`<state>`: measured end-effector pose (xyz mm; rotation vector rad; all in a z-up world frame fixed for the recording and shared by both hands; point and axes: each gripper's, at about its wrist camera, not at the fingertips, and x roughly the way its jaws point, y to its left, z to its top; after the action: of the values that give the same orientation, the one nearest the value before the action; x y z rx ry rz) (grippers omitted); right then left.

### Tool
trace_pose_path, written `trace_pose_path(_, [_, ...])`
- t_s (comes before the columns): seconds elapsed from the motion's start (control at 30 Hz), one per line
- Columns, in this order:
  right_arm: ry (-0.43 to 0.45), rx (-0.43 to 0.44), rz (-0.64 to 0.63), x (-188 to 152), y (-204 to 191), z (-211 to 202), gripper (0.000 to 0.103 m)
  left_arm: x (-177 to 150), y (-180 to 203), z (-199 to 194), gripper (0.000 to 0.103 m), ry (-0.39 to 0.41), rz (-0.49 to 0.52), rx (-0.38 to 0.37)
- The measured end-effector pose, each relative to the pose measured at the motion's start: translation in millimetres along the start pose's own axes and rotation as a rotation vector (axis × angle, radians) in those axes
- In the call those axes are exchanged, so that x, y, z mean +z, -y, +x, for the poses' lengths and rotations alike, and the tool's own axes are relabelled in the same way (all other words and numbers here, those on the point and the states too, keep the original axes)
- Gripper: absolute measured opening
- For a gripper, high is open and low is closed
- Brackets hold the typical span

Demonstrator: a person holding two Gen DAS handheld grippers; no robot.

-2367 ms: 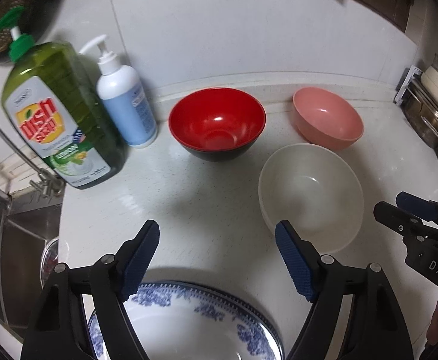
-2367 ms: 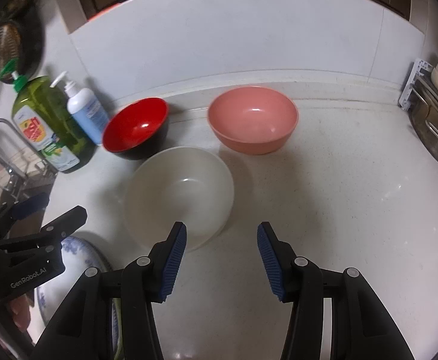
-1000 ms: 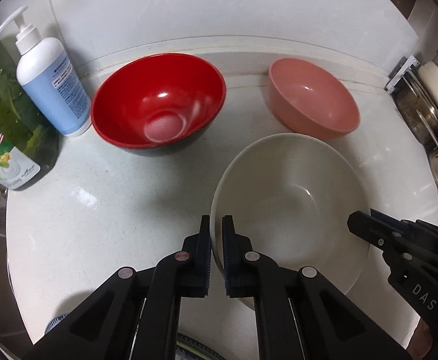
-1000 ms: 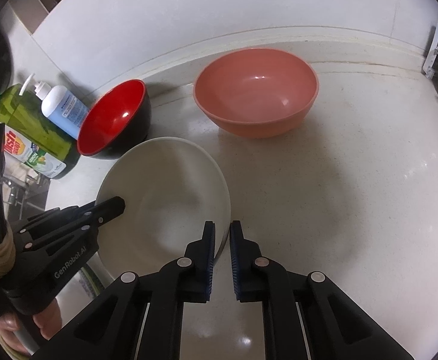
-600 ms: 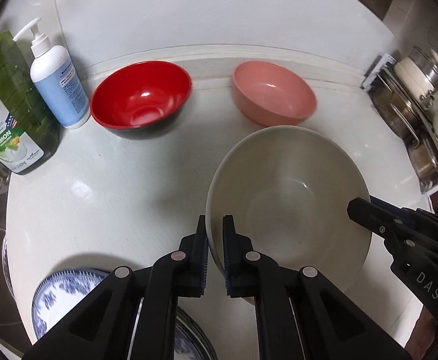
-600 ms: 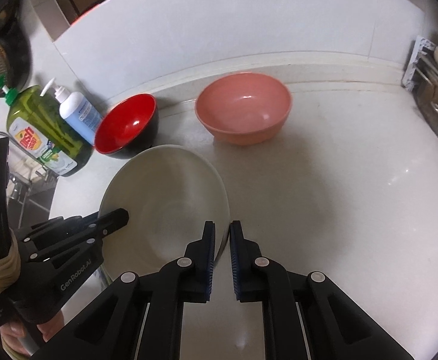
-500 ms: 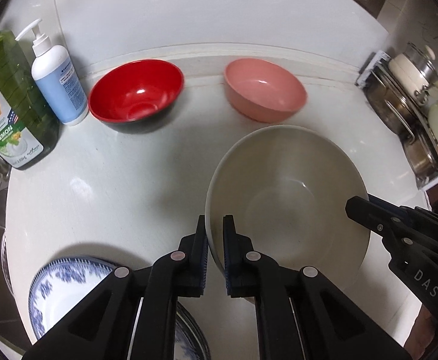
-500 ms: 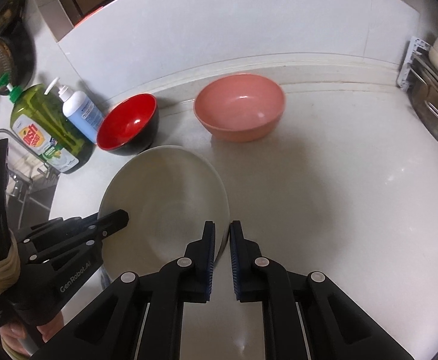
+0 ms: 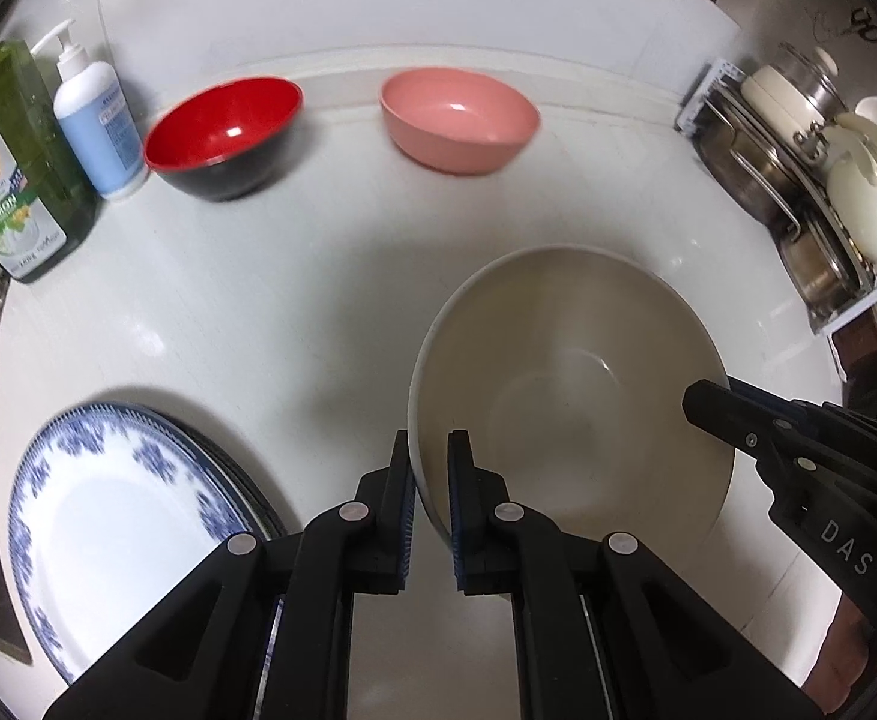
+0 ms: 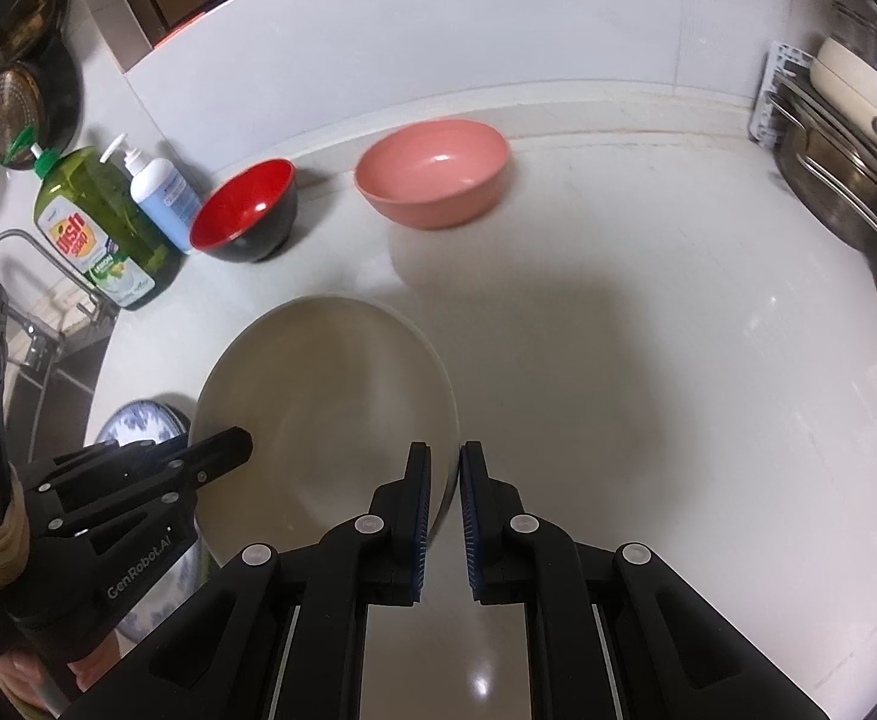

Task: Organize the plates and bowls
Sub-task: 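Carry the cream bowl toward the plate stack and lower it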

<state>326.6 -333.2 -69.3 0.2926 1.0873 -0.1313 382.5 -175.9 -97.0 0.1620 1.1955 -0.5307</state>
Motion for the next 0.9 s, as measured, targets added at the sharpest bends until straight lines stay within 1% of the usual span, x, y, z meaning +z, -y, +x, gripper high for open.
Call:
trace_pose_path(0.2, [-0.025,-0.003,0.007,-17,16,-2,0.012,-16,16,8,0.011,-0.028,0.002,-0.001])
trace_pose_path(0.33, [-0.039,-0.002,0.008,-28,27,-3,0.012,-22,24,14,0.011,-0.043,0.000,0.000])
trace_pose_path(0.7, [-0.079,0.002,0.022,-42,51,1,0.012,-27,39,29,0.012,-0.072,0.003,0.005])
trace_pose_path(0.9, [-0.097,0.008,0.029,-46,59,6,0.012,-29,38,32,0.013,-0.079,0.003,0.014])
